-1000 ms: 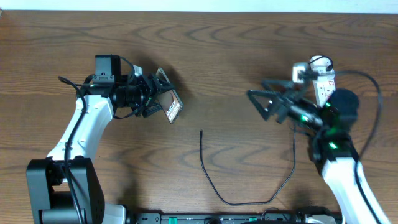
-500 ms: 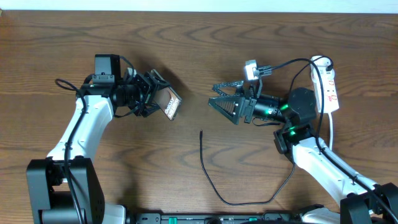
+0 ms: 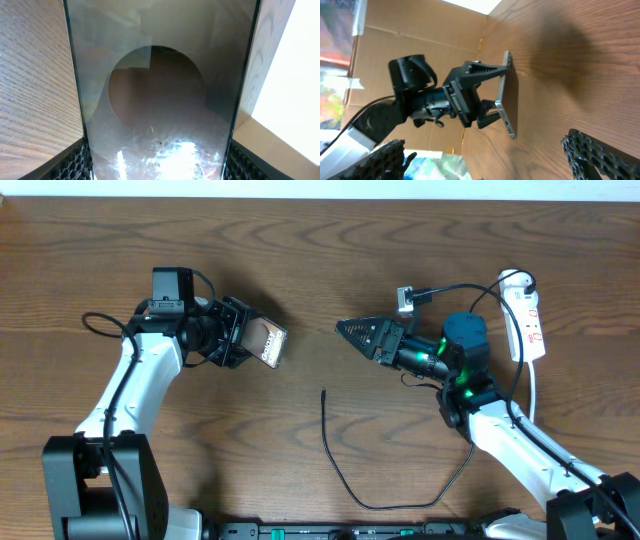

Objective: Plug charger to phone and switch on socket
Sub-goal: 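Move the open right gripper toward the phone held by the left, then close the right gripper on the phone's edge beside the left gripper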

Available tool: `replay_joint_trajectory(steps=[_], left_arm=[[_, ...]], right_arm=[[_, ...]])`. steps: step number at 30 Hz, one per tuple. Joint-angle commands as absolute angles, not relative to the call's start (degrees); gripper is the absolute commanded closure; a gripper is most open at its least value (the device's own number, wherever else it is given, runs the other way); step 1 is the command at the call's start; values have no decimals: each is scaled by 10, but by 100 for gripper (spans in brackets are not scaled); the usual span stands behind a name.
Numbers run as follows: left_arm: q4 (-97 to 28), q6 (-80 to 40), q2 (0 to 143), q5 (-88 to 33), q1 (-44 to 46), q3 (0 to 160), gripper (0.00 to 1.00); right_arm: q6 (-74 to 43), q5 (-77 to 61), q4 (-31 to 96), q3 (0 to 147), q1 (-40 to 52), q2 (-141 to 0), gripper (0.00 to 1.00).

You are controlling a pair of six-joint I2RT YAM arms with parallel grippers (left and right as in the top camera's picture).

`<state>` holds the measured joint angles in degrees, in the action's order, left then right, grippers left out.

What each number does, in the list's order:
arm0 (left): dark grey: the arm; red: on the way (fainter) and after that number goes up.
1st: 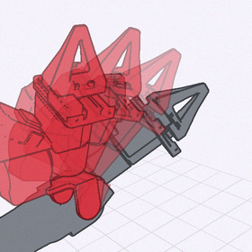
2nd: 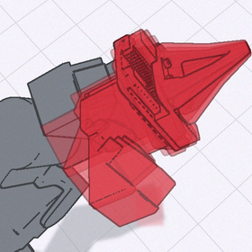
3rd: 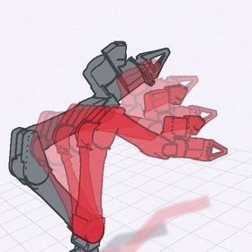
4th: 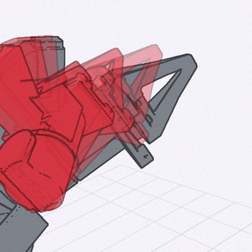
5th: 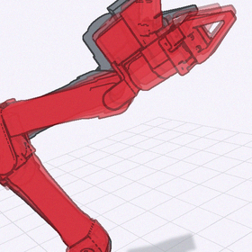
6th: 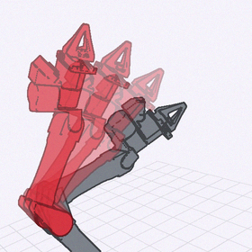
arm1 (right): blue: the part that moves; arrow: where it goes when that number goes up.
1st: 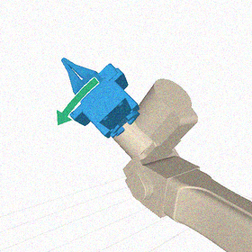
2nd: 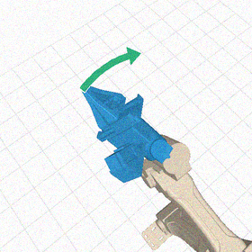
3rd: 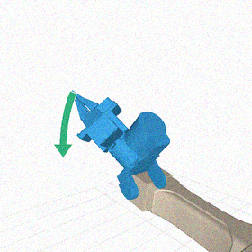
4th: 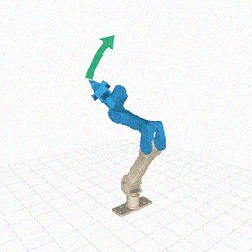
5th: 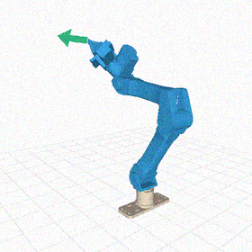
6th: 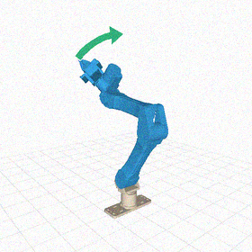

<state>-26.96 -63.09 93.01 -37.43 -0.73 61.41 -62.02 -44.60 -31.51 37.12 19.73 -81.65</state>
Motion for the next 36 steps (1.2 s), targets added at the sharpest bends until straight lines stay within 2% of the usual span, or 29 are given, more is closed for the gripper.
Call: replay_joint_trajectory(steps=[1, 4, 7, 10, 13, 23, 30, 36], left_arm=[[-269, -655, 915, -360, -9, 621, 93], [-279, -675, 915, -348, -9, 621, 93], [-292, -681, 915, -337, -8, 621, 93], [-315, -699, 915, -323, -8, 621, 93], [-334, -716, 915, -311, -8, 621, 93], [-371, -719, 915, -308, -4, 621, 93], [-372, -730, 915, -275, 43, 621, 93], [-371, -757, 915, -243, 85, 621, 93]], right_arm=[[-613, -423, -312, 377, 211, -833, 1], [-592, -423, -311, 377, 221, -855, 1], [-579, -426, -311, 377, 234, -886, 5], [-554, -440, -331, 377, 250, -917, 3], [-542, -454, -359, 377, 263, -946, 8], [-540, -440, -441, 378, 311, -1014, 7], [-544, -421, -449, 379, 330, -1014, 5], [-552, -417, -450, 379, 335, -1014, 11]])
